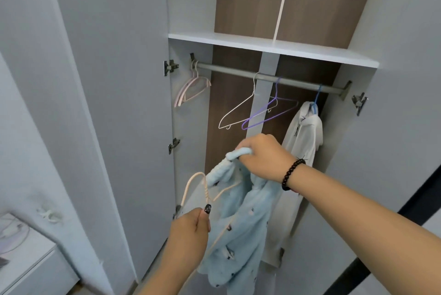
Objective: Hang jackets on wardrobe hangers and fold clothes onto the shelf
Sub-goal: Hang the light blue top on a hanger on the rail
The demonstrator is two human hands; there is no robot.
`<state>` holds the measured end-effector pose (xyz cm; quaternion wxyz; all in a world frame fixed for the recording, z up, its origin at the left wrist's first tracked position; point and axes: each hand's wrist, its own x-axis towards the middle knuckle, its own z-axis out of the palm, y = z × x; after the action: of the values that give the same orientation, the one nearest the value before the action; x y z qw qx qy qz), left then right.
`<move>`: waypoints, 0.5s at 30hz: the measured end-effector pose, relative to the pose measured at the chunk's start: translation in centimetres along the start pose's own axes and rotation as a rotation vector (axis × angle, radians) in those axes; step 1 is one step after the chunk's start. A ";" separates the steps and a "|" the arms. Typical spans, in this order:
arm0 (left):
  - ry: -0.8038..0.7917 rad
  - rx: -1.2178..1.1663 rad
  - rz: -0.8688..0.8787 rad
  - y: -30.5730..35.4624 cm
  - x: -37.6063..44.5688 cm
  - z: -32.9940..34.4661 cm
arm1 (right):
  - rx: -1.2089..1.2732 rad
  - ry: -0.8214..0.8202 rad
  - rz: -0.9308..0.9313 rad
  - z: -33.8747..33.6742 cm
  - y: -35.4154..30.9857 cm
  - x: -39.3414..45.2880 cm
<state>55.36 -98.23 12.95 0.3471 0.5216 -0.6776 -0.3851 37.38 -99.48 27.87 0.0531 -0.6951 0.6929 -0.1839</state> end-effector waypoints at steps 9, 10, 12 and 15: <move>0.268 -0.276 0.172 1.6 5.0 2.8 | 0.857 0.180 0.197 -8.0 0.2 1.8; 0.307 -0.310 0.223 2.3 5.4 2.8 | 0.956 0.219 0.221 -9.4 0.7 1.7; 0.353 -0.403 0.294 3.9 6.7 2.3 | 0.998 0.358 0.226 -11.9 1.9 1.8; 0.347 -0.490 0.391 6.2 9.4 1.4 | 0.817 0.492 0.164 -13.5 4.0 2.7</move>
<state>49.43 -106.15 18.40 0.6390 0.3409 -0.5830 -0.3682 29.08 -99.82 39.58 0.1706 -0.4962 0.6086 -0.5952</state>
